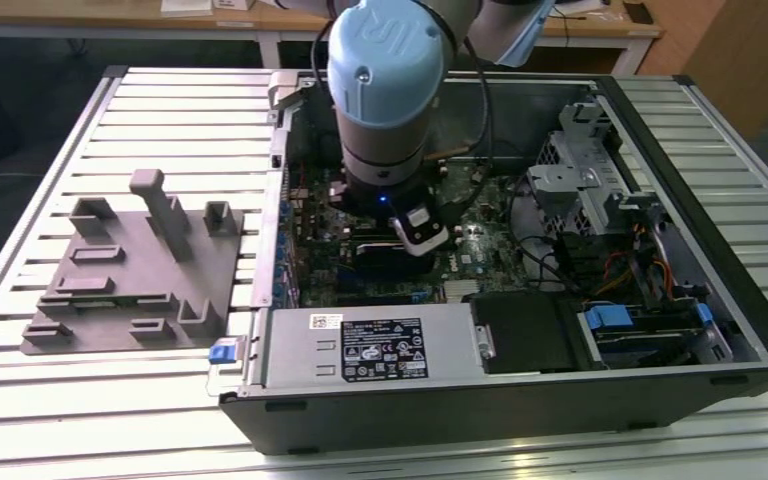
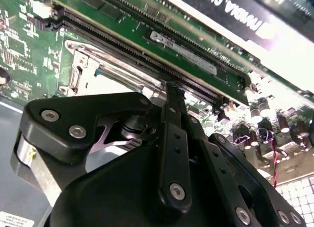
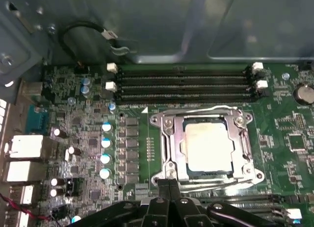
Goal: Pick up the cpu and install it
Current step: 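Install the second cpu locking lever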
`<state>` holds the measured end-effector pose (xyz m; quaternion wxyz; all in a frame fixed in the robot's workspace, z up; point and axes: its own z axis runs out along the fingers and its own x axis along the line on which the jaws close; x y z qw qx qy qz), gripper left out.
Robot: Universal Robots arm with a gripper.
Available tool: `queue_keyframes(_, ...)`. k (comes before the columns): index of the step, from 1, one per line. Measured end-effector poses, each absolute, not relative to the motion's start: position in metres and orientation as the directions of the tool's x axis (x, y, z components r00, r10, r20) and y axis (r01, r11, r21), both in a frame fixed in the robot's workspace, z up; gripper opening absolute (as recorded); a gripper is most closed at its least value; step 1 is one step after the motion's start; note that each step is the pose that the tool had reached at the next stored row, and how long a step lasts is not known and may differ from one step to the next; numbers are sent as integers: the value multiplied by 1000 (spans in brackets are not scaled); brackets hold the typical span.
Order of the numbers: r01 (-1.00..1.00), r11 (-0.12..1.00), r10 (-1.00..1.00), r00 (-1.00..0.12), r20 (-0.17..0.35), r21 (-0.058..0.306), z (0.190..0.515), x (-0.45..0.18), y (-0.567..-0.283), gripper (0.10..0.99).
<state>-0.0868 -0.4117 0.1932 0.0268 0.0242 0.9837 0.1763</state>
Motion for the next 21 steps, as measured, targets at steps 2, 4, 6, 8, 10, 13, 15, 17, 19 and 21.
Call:
queue_keyframes(2, 38, 931, 57, -997, -43, 364, 193, -88, -412, 106)
queue_keyframes(4, 38, 926, 58, -997, -42, 375, 192, -90, -412, 106)
queue_keyframes(6, 38, 924, 58, -997, -42, 380, 192, -91, -412, 106)
queue_keyframes(8, 38, 923, 58, -997, -42, 382, 191, -92, -412, 106)
queue_keyframes(10, 38, 922, 58, -997, -42, 384, 189, -93, -412, 106)
queue_keyframes(13, 38, 922, 58, -997, -42, 386, 187, -95, -412, 106)
queue_keyframes(15, 38, 921, 58, -997, -42, 387, 186, -96, -412, 106)
queue_keyframes(17, 38, 921, 58, -997, -42, 387, 184, -97, -412, 106)
queue_keyframes(19, 38, 921, 58, -997, -42, 387, 183, -98, -412, 106)
queue_keyframes(21, 38, 921, 58, -997, -41, 387, 183, -98, -412, 106)
